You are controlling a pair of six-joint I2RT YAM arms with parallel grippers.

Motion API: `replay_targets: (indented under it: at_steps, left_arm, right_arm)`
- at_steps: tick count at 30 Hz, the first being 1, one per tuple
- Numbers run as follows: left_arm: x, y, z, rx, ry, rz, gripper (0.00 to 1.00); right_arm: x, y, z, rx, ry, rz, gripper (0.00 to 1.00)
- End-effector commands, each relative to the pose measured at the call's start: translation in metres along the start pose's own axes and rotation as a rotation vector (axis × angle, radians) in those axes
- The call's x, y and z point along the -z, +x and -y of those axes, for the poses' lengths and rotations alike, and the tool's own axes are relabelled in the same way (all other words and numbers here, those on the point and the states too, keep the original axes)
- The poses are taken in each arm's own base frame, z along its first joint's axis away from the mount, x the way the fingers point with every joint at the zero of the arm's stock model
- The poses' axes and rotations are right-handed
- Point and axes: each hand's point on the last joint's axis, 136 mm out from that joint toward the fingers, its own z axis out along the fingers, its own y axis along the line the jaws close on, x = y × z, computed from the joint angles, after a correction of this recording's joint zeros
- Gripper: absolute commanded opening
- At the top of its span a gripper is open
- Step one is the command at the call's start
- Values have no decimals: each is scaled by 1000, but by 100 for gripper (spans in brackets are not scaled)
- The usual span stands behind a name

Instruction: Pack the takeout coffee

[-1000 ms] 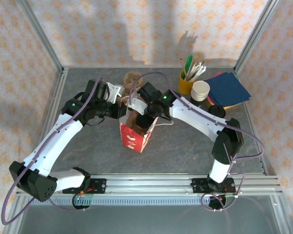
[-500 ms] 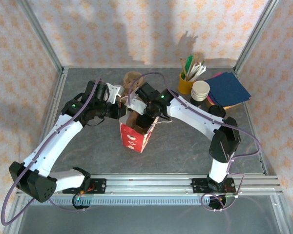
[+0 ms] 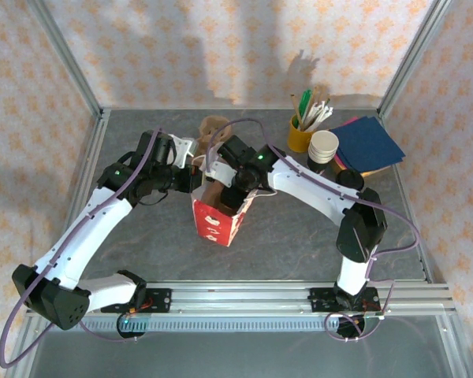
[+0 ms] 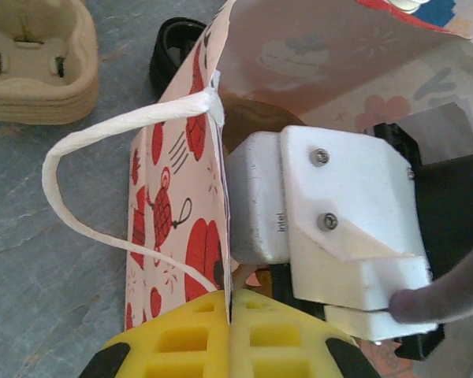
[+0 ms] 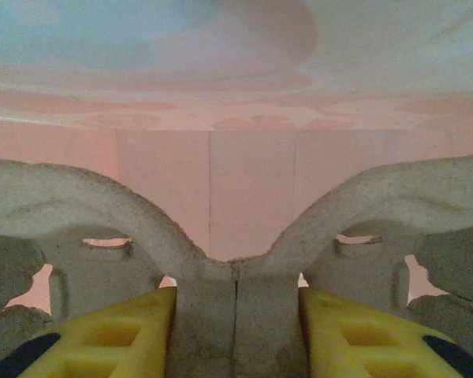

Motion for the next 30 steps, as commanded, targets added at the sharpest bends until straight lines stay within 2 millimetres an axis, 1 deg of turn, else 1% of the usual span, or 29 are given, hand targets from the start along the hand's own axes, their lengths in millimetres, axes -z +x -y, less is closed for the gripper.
replay_targets:
  at_steps: [1, 6, 9, 12, 16, 22, 24, 26, 28, 30]
  left_arm:
    - [13, -4, -9, -5, -78, 35, 0]
    - [13, -3, -6, -4, -65, 30, 0]
    - [13, -5, -2, -5, -41, 37, 0]
    - [13, -8, 2, 0, -19, 44, 0]
    - [13, -10, 10, 4, 23, 47, 0]
    - [12, -8, 10, 6, 25, 44, 0]
    - [12, -8, 9, 7, 22, 43, 0]
    - [12, -8, 8, 7, 17, 42, 0]
    - [12, -7, 6, 9, 6, 40, 0]
    - [12, -6, 5, 9, 1, 35, 0]
  right_arm:
    - [-15, 18, -4, -18, -7, -85, 40]
    - [-23, 20, -4, -13, 6, -113, 40]
    - [-25, 19, -5, -7, 8, -113, 40]
    - [-27, 20, -4, -6, 12, -116, 43]
    - [-29, 18, -6, -3, 11, -113, 43]
    - [-26, 12, -9, 6, -1, -80, 46]
    - [-23, 9, -9, 10, 0, -69, 49]
    - [-16, 4, -9, 14, -2, -43, 57]
    - [-7, -4, -10, 20, 3, 3, 63]
    - [6, -14, -10, 29, 9, 59, 67]
